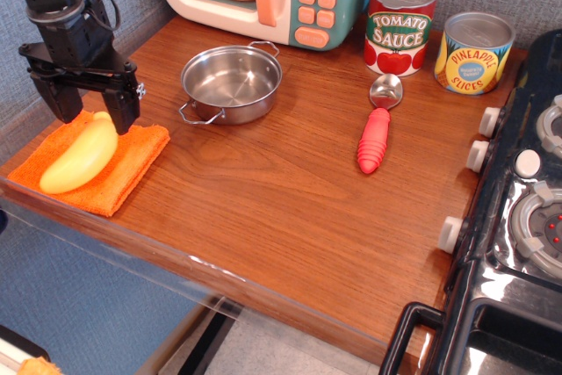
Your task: Move the yellow fruit to the orange towel.
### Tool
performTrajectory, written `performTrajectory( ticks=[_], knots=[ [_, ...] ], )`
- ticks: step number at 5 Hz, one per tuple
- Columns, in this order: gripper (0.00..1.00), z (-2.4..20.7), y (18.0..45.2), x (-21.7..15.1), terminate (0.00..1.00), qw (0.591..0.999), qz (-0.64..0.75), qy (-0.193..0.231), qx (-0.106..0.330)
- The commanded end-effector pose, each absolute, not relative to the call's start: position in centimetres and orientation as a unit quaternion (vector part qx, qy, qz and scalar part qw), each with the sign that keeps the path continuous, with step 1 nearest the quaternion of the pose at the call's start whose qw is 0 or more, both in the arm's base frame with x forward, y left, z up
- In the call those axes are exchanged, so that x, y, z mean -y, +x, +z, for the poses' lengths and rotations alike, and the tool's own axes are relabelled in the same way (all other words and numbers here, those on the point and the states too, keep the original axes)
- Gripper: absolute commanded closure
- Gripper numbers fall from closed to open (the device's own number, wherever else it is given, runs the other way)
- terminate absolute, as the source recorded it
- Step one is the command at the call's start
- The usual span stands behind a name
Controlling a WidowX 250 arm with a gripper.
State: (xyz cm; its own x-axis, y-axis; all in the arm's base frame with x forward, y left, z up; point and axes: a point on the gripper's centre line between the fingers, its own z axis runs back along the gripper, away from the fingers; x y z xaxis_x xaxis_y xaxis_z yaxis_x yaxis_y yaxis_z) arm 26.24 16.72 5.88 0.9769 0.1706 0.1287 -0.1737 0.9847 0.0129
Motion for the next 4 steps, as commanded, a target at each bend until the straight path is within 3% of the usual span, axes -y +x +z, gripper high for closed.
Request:
performTrajectory(
  ticks=[1, 3, 4],
  knots=[
    [0.0, 10.2, 24.9, -15.1, 0.0, 0.992, 0.053, 0.018, 0.109],
    [0.0, 10.9, 24.2, -13.1, 0.0, 0.994, 0.036, 0.001, 0.105],
    [0.0, 10.3, 24.0, -13.7, 0.0, 0.995, 0.036, 0.013, 0.093]
  ],
)
